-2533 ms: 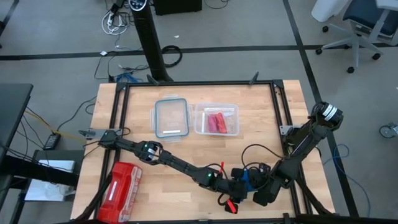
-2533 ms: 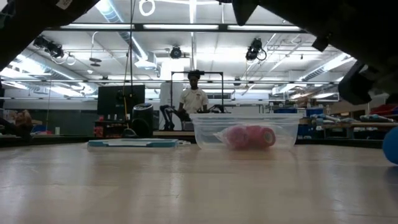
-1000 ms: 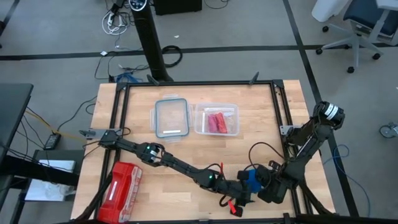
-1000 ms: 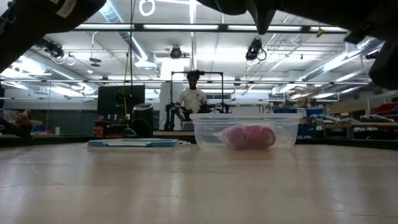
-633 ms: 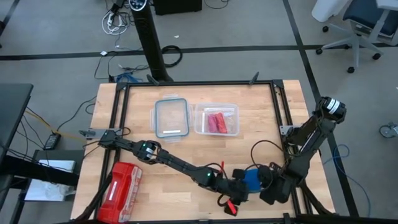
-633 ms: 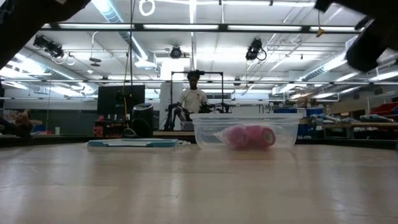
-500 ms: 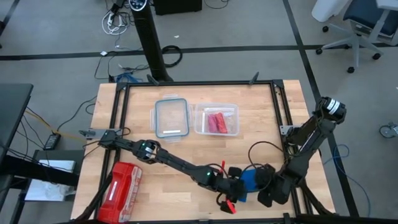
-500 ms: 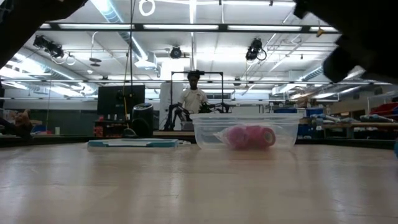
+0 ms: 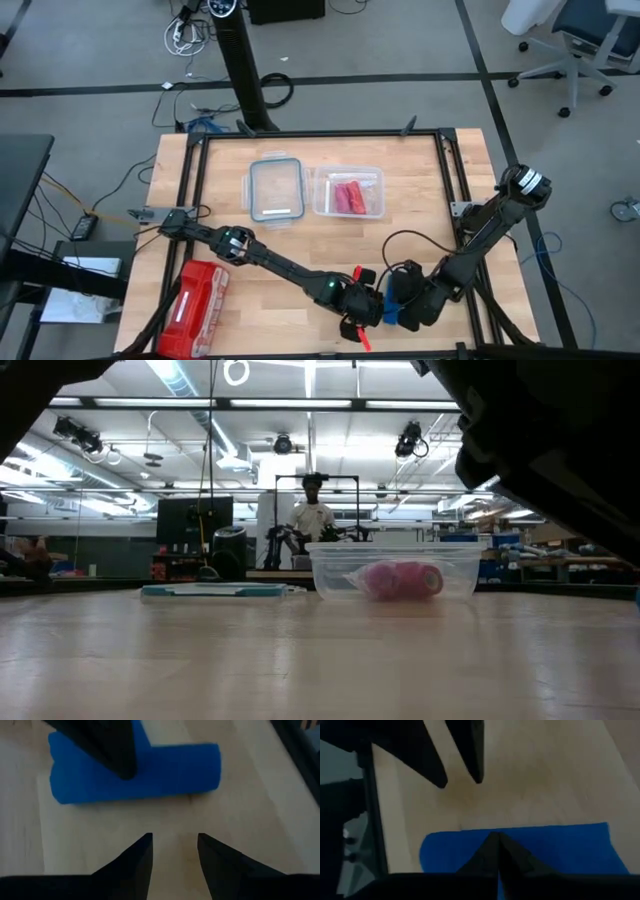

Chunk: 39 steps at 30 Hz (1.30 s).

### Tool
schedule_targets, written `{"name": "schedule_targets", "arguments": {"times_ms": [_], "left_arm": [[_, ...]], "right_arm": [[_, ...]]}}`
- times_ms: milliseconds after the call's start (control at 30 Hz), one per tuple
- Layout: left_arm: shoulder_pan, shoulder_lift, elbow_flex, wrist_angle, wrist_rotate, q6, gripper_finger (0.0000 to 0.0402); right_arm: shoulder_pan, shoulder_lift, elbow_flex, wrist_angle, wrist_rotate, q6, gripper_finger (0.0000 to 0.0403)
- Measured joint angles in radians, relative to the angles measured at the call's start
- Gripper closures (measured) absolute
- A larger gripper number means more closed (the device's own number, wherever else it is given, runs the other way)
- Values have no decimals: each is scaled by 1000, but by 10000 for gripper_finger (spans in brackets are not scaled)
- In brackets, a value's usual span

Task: Roll bandage
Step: Roll the blue bandage

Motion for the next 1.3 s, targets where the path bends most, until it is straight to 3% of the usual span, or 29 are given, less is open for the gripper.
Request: {"name": "schedule_targets", "arguments": {"times_ms": [233, 467, 733, 867, 1067, 1300], "left_arm": [[-6, 0, 0, -50, 2, -26, 241], [-6, 0, 0, -51, 3, -26, 241], [-6, 0, 0, -62, 4, -25, 241], [-6, 0, 0, -67, 5, -26, 241], [-6, -1, 0, -64, -22, -22, 241], [-6, -18, 2, -9, -38, -13, 241]], "right_arm": [[2, 15, 5, -29, -81, 20, 401], [74, 17, 1, -181, -272, 164, 401], [125, -2, -3, -349, -391, 301, 401], [138, -34, -1, -361, -380, 334, 401], [144, -85, 0, -286, -230, 348, 401], [120, -74, 0, -156, -96, 244, 401]]}}
